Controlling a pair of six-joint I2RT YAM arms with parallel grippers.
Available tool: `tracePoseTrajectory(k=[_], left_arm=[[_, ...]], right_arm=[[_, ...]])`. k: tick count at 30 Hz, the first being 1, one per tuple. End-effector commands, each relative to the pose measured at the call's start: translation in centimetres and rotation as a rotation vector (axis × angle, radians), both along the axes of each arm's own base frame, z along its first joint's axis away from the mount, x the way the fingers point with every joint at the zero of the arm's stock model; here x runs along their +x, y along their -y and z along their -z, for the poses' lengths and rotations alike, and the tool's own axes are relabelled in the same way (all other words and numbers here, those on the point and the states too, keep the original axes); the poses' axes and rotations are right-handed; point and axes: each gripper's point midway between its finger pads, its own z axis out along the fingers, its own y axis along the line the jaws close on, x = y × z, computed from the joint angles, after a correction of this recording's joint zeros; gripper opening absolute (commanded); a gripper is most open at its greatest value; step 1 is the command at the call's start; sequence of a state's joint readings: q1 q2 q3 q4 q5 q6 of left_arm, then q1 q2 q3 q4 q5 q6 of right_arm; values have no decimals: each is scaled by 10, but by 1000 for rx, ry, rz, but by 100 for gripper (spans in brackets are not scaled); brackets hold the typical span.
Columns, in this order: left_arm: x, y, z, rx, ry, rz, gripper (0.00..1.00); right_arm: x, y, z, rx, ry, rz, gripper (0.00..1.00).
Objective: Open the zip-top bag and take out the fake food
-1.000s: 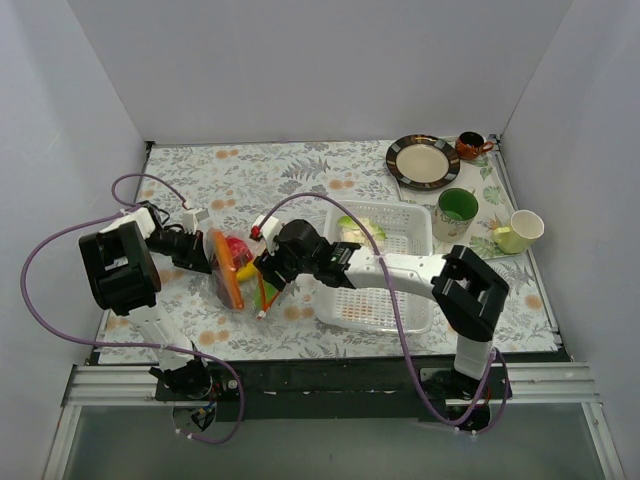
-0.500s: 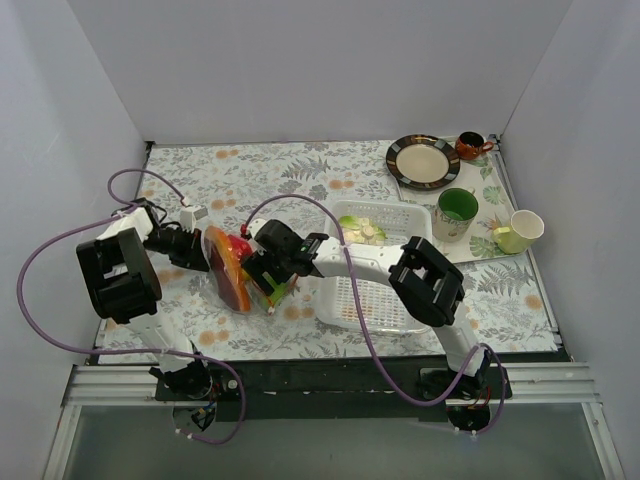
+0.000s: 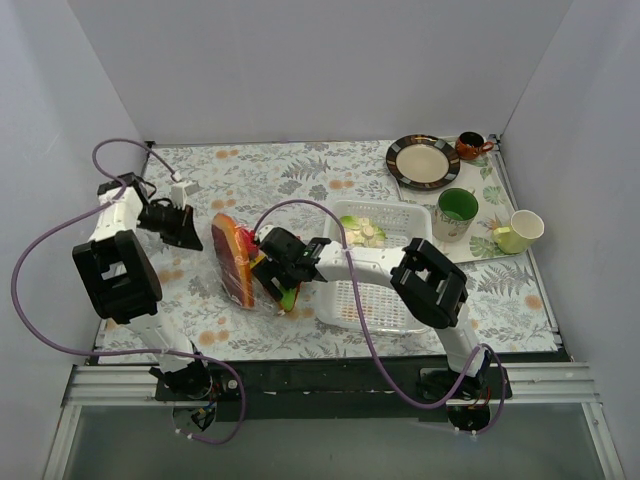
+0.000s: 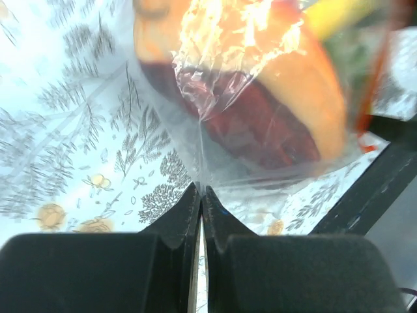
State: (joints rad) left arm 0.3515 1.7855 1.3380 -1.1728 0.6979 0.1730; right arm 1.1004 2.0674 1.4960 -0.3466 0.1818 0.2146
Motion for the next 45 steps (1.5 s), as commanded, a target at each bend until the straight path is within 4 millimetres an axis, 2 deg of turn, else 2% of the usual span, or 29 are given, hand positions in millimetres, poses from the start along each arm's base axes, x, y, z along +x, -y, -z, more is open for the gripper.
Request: tracePoseTrajectory(k=[1, 3, 6, 8, 10, 11, 13, 14, 15, 16, 17, 19, 20, 23, 26, 29, 34, 39, 45], left_arm=[[9, 13, -79, -79, 124, 19, 0], [15, 18, -97, -117, 152, 1, 0], [10, 22, -100, -121, 164, 12, 2], [7, 23, -93, -113, 153, 27, 2], [0, 19, -76, -89, 114, 45, 0], [-3, 18, -67, -80, 94, 47, 0], [-8, 10, -45, -32, 56, 42, 0], [-9, 7, -39, -18, 51, 41, 0], [-7, 4, -35, 1, 61, 40, 0], [-8, 0, -30, 19, 51, 36, 0], [-8, -1, -27, 25, 47, 36, 0], [-7, -3, -24, 35, 42, 35, 0], [-5, -4, -25, 40, 47, 30, 0], [-1, -10, -23, 72, 52, 26, 0], [4, -22, -16, 136, 56, 24, 0], [10, -33, -10, 185, 60, 23, 0], [19, -50, -2, 262, 64, 20, 0], [26, -60, -1, 305, 73, 23, 0], [30, -62, -8, 314, 87, 32, 0]], right_arm=[[0, -1, -10, -20, 11, -24, 94], [3, -6, -15, -5, 25, -33, 86], [6, -14, -31, 47, 57, -50, 76], [8, -16, -45, 82, 82, -52, 69], [11, -13, -55, 95, 114, -42, 66], [16, -11, -71, 116, 152, -18, 62], [19, -2, -79, 126, 177, 6, 57], [20, 4, -96, 152, 211, 23, 50], [19, 9, -94, 163, 224, 34, 46], [19, 15, -111, 201, 250, 45, 44], [18, 19, -115, 212, 263, 48, 42], [19, 28, -118, 209, 284, 58, 42], [18, 31, -124, 218, 285, 52, 52], [4, 36, -113, 173, 226, -12, 71], [-14, 39, -90, 120, 136, -86, 79], [-28, 42, -73, 73, 81, -142, 80], [-42, 43, -60, 14, 32, -230, 79], [-42, 49, -46, -102, 15, -290, 79], [-38, 53, -19, -214, -14, -302, 78]])
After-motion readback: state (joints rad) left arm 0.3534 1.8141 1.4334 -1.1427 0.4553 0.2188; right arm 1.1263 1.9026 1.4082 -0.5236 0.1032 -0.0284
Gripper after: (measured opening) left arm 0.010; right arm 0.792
